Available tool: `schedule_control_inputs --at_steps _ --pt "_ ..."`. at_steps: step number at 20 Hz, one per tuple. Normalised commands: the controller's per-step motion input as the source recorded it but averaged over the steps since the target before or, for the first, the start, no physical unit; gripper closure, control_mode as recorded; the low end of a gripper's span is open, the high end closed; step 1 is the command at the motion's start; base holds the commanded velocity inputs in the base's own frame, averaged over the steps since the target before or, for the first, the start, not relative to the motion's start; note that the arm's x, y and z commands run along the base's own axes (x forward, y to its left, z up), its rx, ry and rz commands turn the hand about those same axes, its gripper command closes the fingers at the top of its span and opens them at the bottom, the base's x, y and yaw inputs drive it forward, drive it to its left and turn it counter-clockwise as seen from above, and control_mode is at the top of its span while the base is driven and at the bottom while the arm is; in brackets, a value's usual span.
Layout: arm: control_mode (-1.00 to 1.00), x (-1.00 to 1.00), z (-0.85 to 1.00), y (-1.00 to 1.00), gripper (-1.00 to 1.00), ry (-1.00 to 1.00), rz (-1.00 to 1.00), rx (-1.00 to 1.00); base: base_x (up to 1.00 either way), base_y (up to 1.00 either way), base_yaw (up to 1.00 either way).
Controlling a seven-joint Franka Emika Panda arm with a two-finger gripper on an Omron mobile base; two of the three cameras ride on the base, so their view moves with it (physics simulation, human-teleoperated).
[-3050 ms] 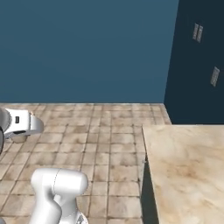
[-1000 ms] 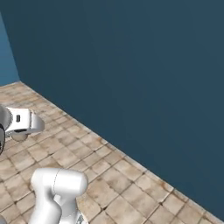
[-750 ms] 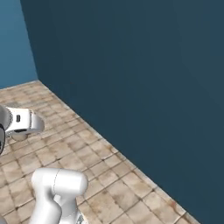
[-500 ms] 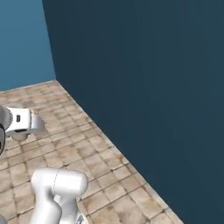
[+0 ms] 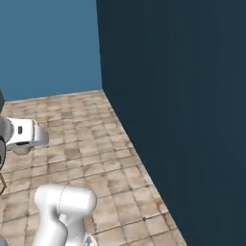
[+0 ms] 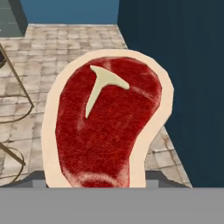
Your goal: Gather the lemon wedge and squash from the fridge and place them on a tray on the dining counter. Then gather the chicken drumstick and steak from the fridge and place them on the other tray.
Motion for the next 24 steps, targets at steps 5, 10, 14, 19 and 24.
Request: schedule_control_inputs --at_steps 5,10,14,19,24 --pt "1.0 0.0 0.0 0.0 1.0 0.0 0.0 0.0 0.92 0.0 0.44" --pt "1.0 0.0 0.0 0.0 1.0 0.0 0.0 0.0 0.89 0.0 0.45" --pt "1.0 0.0 0.0 0.0 1.0 0.0 0.0 0.0 0.67 0.02 0.5" --pt "1.0 0.0 0.0 0.0 1.0 0.0 0.0 0.0 0.21 0.22 0.57" --pt "1.0 0.0 0.0 0.0 1.0 0.0 0.0 0.0 0.0 0.37 0.58"
